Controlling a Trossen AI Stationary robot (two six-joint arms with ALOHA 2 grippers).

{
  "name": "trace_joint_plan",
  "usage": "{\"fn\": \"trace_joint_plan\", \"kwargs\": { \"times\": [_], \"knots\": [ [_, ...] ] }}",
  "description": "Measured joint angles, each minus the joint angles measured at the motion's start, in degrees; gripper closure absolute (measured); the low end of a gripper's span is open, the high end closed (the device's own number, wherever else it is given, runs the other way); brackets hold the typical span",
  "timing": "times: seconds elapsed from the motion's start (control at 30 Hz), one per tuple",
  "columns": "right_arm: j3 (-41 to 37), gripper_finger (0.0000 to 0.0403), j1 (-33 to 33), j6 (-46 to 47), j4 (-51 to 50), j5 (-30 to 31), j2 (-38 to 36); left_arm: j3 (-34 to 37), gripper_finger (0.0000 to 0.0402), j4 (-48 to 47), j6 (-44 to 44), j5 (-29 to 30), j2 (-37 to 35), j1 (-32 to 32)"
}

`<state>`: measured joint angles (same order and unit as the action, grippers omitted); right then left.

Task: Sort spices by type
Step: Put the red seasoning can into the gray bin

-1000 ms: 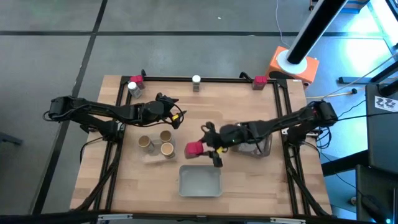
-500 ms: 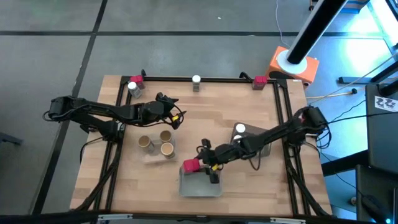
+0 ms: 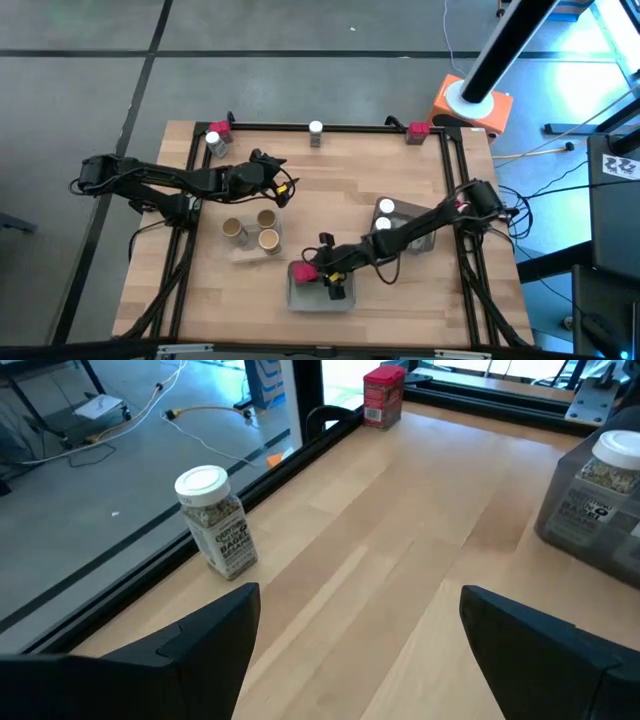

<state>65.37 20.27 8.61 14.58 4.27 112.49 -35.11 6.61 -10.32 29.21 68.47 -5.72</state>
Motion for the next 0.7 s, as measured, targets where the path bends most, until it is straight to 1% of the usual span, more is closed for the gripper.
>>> {"fn": "trace_joint_plan", "kwargs": {
  "times": [0.33, 0.53, 0.7],
  "knots": [
    [-0.18, 0.0213, -0.02, 0.02, -1.24, 0.71, 0.69, 0.0, 0.0075, -0.02, 0.22, 0.0, 0.0, 0.0],
    [-0.18, 0.0199, -0.02, -0.65, -1.28, 0.73, 0.69, 0.0, 0.0075, 0.02, 0.26, 0.0, 0.0, 0.0],
    [-0.18, 0.0195, -0.02, -1.58, -0.92, 1.33, 0.96, 0.0, 0.0075, 0.0, 0.24, 0.0, 0.0, 0.0]
  ]
}}
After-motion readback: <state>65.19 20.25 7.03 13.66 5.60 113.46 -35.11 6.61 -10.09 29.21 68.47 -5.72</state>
